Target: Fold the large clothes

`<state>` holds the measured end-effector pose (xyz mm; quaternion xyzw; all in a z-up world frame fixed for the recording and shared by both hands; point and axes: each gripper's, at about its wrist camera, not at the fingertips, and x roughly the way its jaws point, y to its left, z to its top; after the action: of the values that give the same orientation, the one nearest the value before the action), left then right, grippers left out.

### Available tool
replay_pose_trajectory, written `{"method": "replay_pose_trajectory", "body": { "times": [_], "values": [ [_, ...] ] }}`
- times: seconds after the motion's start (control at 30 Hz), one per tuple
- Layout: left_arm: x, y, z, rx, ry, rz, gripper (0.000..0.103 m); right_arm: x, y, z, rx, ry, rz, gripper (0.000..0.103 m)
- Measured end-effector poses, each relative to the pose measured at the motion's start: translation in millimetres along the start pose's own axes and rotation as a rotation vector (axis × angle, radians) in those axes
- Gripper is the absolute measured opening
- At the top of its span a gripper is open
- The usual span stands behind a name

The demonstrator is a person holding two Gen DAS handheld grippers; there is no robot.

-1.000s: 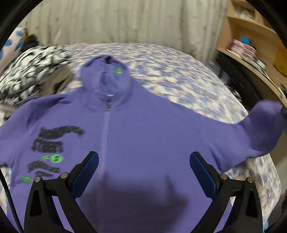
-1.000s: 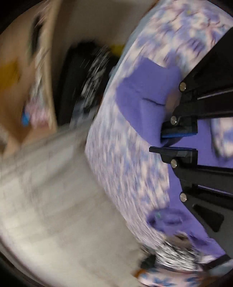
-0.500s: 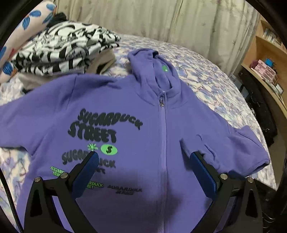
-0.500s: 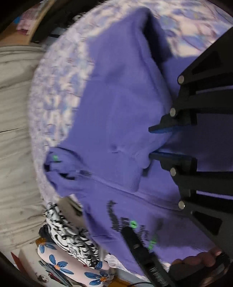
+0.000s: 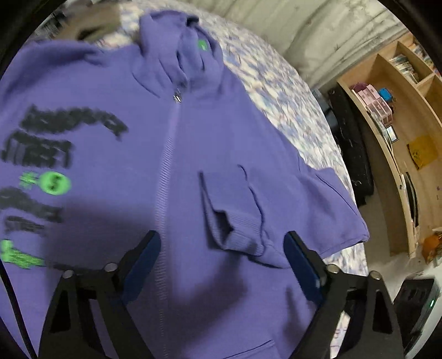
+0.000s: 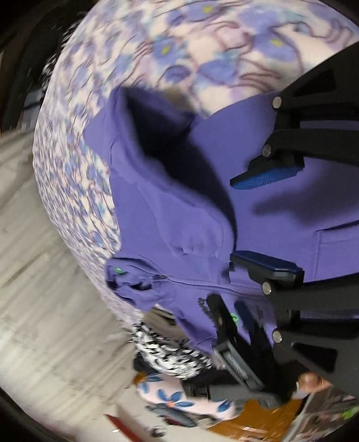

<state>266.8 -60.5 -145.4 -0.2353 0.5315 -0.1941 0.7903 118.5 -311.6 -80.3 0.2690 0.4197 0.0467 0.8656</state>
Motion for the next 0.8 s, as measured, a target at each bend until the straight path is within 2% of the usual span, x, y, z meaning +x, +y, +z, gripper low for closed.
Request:
{"method": "replay_pose_trajectory", "body": {
  "times": [0.1, 0.17, 0.2, 0.23, 0.27, 0.3, 0.33, 0.4, 0.47, 0.57, 0.67, 0.73, 0.8],
  "values": [
    [22, -4, 3, -0.024, 0.045, -0.032, 0.076, -7, -7, -7, 0.024, -0.015, 0.008, 0.046],
    [34, -10, 5, -0.024, 0.058, -0.024, 0.076, -10, -10, -10, 0.029, -0.027, 0.004, 0.046],
    [39, -16, 8, -0.013, 0.059, -0.021, 0.069, -12, -12, -11, 0.032, -0.033, 0.002, 0.046],
    [45, -20, 11, 0.001, 0.064, -0.02, 0.04, -13, -15, -11, 0.037, -0.034, -0.001, 0.046],
    [51, -23, 13, 0.009, 0.085, -0.026, 0.019, -14, -18, -12, 0.044, -0.035, -0.005, 0.046],
    [57, -27, 15, 0.006, 0.123, -0.052, 0.009, -15, -20, -11, 0.05, -0.031, -0.005, 0.046],
    [54, -32, 17, 0.015, 0.115, -0.021, 0.009, -15, -22, -11, 0.055, -0.025, -0.003, 0.046],
    [47, -54, 22, 0.115, 0.074, 0.045, 0.008, -16, -25, -9, 0.056, -0.019, -0.004, 0.046],
    [25, -84, 27, 0.256, -0.024, 0.129, 0.008, -19, -26, -7, 0.045, -0.022, -0.022, 0.046],
    [-16, -108, 36, 0.37, -0.181, 0.215, 0.008, -24, -25, -4, 0.019, -0.038, -0.042, 0.046],
    [-54, -102, 49, 0.396, -0.308, 0.298, 0.008, -26, -23, 0, -0.014, -0.045, -0.054, 0.046],
    [-68, -84, 56, 0.382, -0.339, 0.35, 0.008, -24, -20, 2, -0.043, -0.038, -0.075, 0.046],
    [-69, -57, 59, 0.357, -0.331, 0.414, 0.009, -20, -16, 2, -0.081, -0.024, -0.11, 0.046]
  ]
}}
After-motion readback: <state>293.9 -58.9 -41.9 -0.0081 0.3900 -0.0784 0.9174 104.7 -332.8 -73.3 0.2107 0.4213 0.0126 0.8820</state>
